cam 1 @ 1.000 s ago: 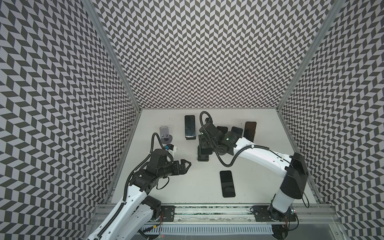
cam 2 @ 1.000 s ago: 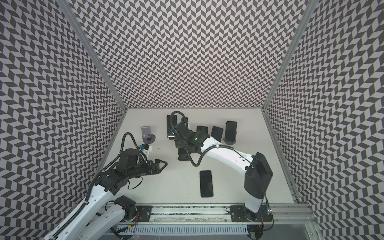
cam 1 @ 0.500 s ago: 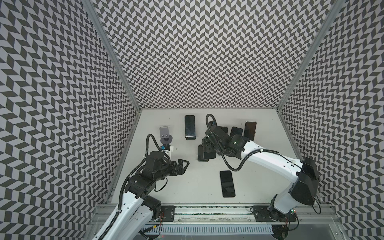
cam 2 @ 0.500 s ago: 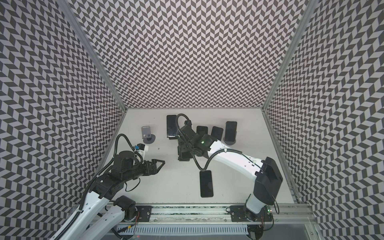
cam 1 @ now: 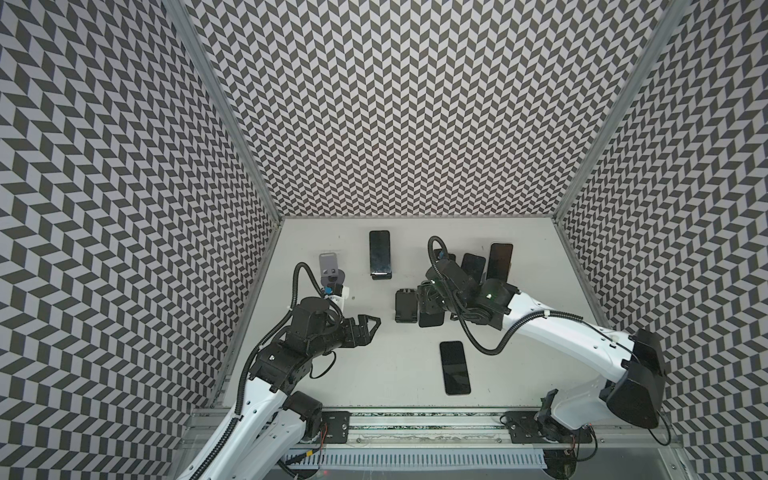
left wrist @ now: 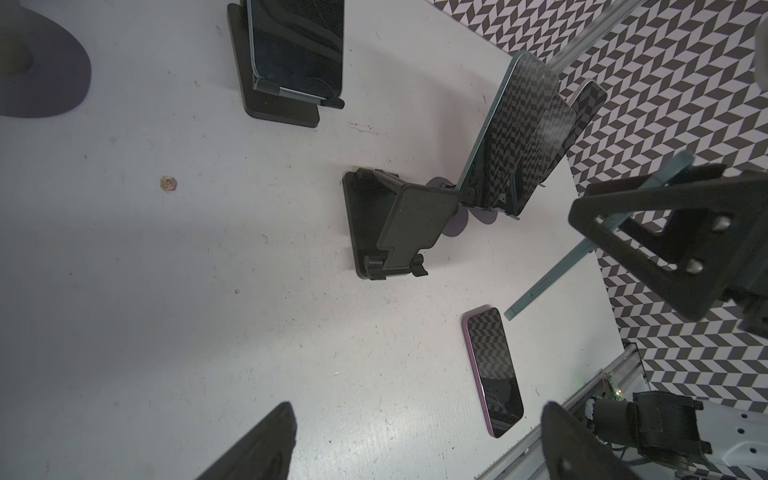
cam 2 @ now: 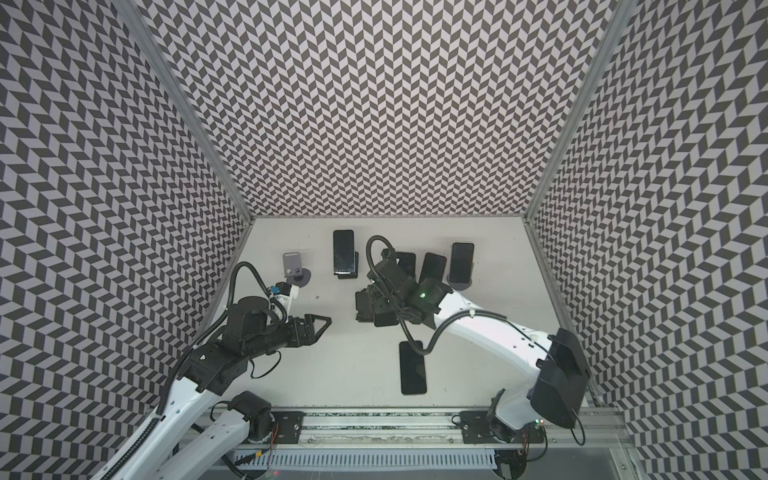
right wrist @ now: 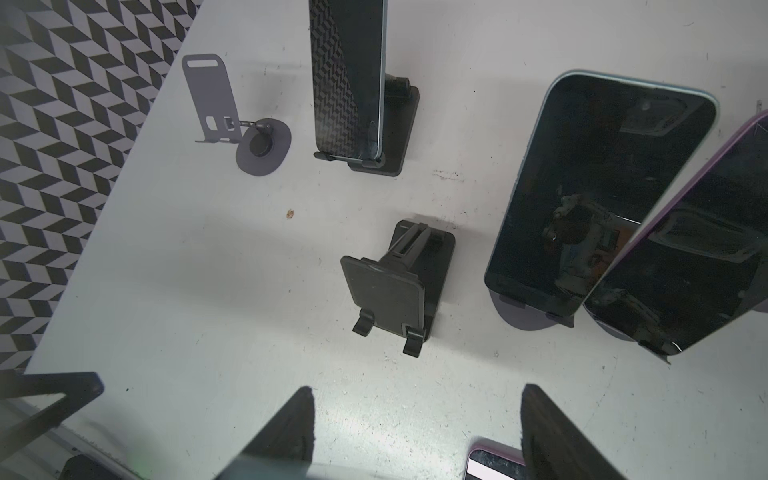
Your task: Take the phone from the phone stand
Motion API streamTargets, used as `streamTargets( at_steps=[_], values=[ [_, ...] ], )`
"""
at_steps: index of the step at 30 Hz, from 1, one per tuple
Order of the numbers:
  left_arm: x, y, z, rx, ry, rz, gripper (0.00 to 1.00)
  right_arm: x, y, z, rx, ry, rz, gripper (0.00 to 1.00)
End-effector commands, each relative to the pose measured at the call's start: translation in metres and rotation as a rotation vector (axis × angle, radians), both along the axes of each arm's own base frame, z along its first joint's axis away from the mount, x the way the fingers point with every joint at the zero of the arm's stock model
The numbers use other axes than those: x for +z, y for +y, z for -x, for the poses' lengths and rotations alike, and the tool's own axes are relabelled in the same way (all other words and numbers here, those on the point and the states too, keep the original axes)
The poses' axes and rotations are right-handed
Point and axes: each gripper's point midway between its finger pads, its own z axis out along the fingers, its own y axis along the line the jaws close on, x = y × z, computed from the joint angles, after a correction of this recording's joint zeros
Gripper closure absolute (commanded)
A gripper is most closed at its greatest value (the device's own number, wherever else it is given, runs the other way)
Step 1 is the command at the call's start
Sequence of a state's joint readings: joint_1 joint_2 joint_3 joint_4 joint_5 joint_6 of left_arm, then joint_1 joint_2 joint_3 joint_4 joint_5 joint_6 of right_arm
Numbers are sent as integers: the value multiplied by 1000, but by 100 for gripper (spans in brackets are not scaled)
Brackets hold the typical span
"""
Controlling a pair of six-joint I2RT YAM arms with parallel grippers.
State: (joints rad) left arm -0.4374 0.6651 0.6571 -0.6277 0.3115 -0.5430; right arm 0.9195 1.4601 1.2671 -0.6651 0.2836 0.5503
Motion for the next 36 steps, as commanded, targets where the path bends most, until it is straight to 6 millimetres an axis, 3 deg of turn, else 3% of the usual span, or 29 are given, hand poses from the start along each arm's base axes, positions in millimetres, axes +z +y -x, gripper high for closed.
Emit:
streamTargets(
  at_steps=[1, 19, 27, 36],
  values=[
    [20, -12, -10, -29, -73, 35, 8, 21, -8, -2, -41, -61, -70, 38],
    [22, -75, -16, -183, -117, -2, 8, 8, -60, 14, -117, -31, -28, 38],
    [19, -114, -20, -254, -146, -19, 8, 1, -91, 32, -170, 9, -34, 37],
    [32, -166, -23, -351, -221, -2, 8, 4, -126, 50, -235, 26, -37, 37]
  ],
)
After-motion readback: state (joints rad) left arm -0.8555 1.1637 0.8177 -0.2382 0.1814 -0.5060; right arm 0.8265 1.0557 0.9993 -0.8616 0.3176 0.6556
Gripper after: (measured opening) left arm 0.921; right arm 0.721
